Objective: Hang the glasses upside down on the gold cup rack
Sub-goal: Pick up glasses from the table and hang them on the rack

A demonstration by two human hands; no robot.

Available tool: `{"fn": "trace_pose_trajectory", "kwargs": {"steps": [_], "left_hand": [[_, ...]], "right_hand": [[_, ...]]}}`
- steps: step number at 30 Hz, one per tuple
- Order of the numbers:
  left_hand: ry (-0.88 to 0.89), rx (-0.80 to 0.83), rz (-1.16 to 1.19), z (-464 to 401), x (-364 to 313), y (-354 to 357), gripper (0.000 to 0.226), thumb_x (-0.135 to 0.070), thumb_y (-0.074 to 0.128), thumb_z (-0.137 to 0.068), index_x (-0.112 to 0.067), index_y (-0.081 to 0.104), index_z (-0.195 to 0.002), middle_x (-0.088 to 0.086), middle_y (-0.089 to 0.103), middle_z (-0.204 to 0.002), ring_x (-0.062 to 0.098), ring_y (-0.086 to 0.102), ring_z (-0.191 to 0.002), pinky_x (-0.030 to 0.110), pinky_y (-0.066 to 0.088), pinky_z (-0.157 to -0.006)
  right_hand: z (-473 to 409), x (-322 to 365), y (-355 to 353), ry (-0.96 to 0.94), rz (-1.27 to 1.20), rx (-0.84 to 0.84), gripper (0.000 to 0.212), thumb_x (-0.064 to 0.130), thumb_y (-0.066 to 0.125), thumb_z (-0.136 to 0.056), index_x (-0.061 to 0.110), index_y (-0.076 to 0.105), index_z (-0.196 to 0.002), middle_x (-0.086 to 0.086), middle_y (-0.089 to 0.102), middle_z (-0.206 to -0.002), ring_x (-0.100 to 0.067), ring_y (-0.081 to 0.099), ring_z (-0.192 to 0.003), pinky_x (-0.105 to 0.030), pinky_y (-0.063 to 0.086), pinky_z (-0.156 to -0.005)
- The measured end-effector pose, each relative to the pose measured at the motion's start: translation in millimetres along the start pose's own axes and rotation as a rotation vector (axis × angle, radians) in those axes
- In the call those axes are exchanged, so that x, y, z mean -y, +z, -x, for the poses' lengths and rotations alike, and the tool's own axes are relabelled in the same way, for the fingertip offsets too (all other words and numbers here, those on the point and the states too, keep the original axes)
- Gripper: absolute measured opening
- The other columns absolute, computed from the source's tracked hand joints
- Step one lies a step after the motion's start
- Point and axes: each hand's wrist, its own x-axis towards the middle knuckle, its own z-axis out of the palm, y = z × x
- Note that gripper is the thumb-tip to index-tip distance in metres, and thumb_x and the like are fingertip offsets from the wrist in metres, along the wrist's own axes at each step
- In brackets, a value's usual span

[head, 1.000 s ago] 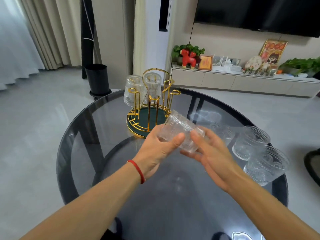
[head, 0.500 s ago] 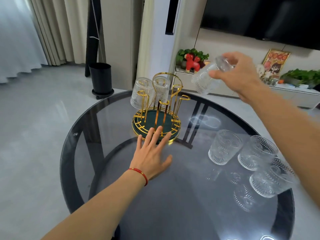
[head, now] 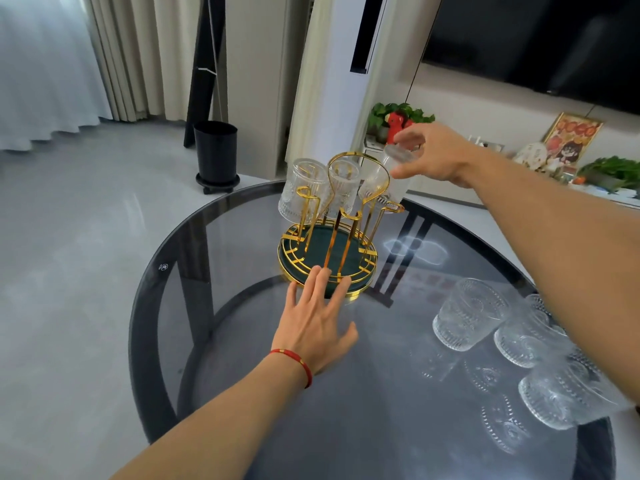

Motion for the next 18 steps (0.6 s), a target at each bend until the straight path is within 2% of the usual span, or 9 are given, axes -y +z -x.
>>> {"fn": "trace_pose_trajectory", "kwargs": {"steps": [3,6,8,13,18], "left_hand": [[-0.003,-0.002,-0.007,0,0,1,0.078,-0.066,0.031,-0.095,-0.028,0.013,-0.160,0.012,0.017,-0.165,0.033,0.005,-0.155,0.061,0.021,-0.122],[-0.009,-0.005,-0.007,0,-1,1,0.077,-0.064,0.032,-0.095,-0.028,0.013,-0.161,0.012,0.018,-0.165,0.033,0.005,-0.156,0.061,0.019,-0.122],[-0.011,-0.008,-0.006,1,-2,0,0.077,-0.064,0.032,-0.095,-0.027,0.014,-0.160,0.013,0.018,-0.165,0.033,0.005,-0.156,0.062,0.019,-0.122],[-0.011,-0.006,-0.019,1,-3,0,0.076,-0.063,0.031,-0.096,-0.027,0.012,-0.160,0.013,0.017,-0.166,0.033,0.004,-0.156,0.062,0.020,-0.121],[-0.011,-0.008,-0.017,1,-4,-1,0.075,-0.062,0.033,-0.096,-0.027,0.015,-0.160,0.014,0.019,-0.165,0.033,0.006,-0.156,0.061,0.023,-0.121]], "right_hand": [[-4,5,10,-0.024,0.048,0.101,0.083,0.018,0.091,-0.074,0.017,0.051,-0.147,0.000,0.058,-0.142,-0.017,0.052,-0.128,-0.044,0.041,-0.115],[-5,6,18,-0.034,0.034,0.168,0.084,0.010,0.093,-0.071,0.020,0.052,-0.144,0.003,0.057,-0.140,-0.017,0.052,-0.127,-0.032,0.041,-0.104],[-5,5,24,-0.022,-0.001,0.194,0.086,0.006,0.093,-0.069,0.023,0.050,-0.143,0.003,0.057,-0.141,-0.018,0.051,-0.128,-0.030,0.039,-0.100],[-6,3,29,0.034,-0.093,0.216,0.092,0.002,0.091,-0.069,0.021,0.046,-0.146,-0.004,0.056,-0.149,-0.024,0.048,-0.138,-0.040,0.040,-0.112],[4,0,25,0.059,-0.107,0.194,0.085,0.010,0.092,-0.072,0.019,0.047,-0.144,-0.002,0.045,-0.155,-0.018,0.042,-0.140,-0.031,0.035,-0.111]]}}
